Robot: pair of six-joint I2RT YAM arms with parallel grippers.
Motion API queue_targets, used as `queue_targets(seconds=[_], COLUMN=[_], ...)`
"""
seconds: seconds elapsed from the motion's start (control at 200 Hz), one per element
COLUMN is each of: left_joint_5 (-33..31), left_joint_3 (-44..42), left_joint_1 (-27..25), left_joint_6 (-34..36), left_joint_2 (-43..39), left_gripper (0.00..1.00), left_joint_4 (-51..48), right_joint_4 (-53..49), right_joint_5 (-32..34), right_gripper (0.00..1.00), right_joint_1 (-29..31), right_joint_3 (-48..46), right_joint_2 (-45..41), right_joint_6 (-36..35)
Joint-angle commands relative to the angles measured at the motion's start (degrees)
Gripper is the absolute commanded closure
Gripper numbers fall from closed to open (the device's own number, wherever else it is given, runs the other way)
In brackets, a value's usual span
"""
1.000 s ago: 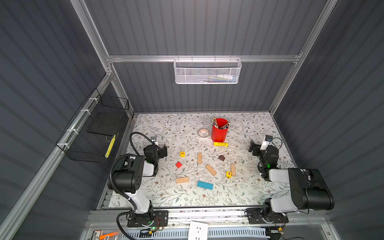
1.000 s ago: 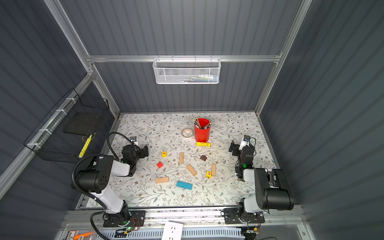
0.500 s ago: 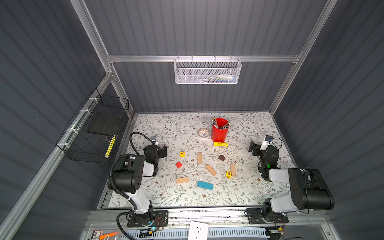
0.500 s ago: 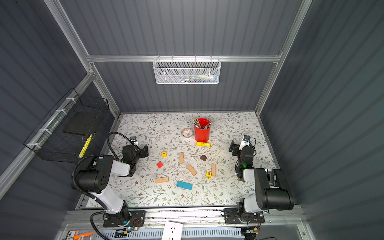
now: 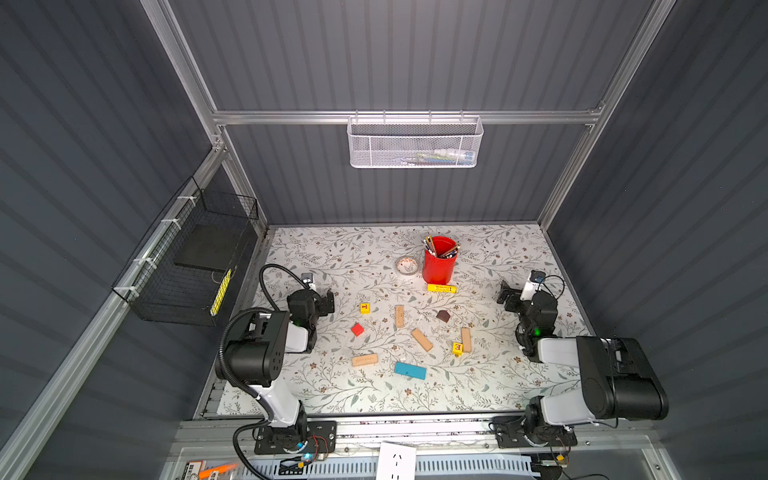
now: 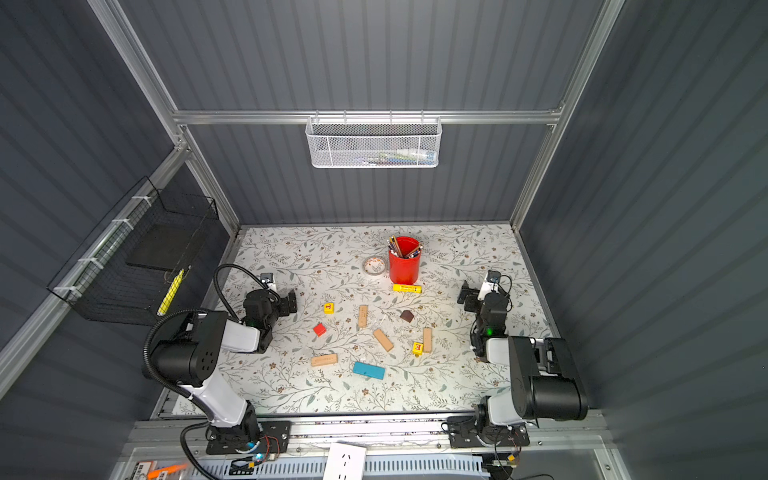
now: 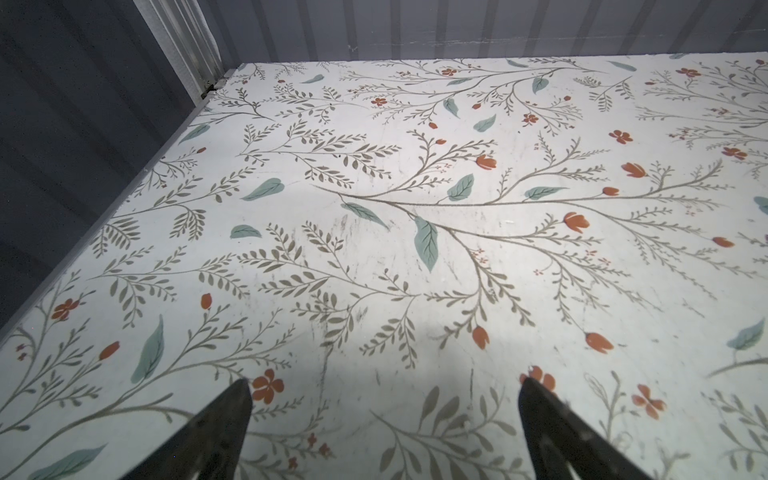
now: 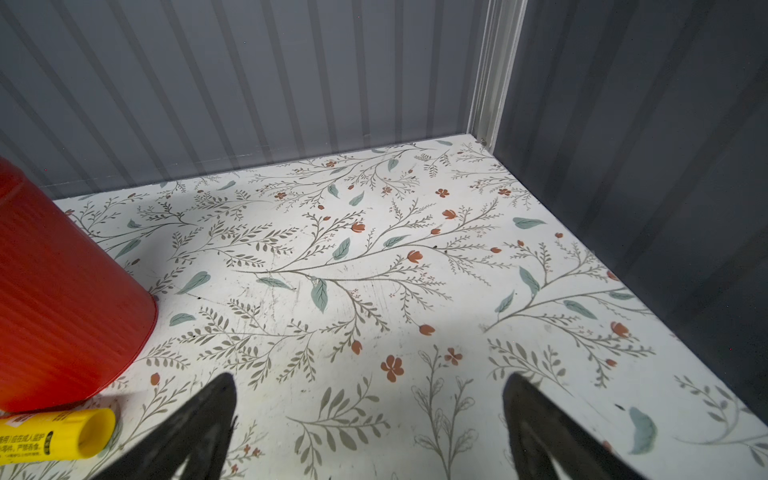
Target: Build the wood block tower
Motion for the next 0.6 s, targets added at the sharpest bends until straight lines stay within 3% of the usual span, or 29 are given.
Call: queue_targets(seconds=[0.0,0.27,0.51,0.595], left_joint_5=[0.5,1.4,3.2,4.3], left_joint_3=[0.9,-0.3,2.7,3.9], left_joint_1=[0.4,0.4,0.4,0.4], left_joint_6=[0.5,0.2,-0.8,-2.9], left_joint_2=[-2.5,-9.3,-19.3,-23.2], left_gripper=[0.00,0.00,0.00,0.00], left_joint_4=[-1.3,-5.5,-18.4,-22.2], right_joint_4=[1.6,-1.6,-20.9,-28.9], right_joint_5=[-1.3,0.5,2.0,4.6], right_gripper=[0.01,0.01,0.01,0.01], right_joint_1=[-0.2,-0.2,-0.2,-0.2], right_joint_3=[-0.3,-1.5,3.7,6.5], right_joint_2=[-0.3,-6.8,-16.8,-20.6], right_joint_6=[-0.6,0.0,4.5,9.5])
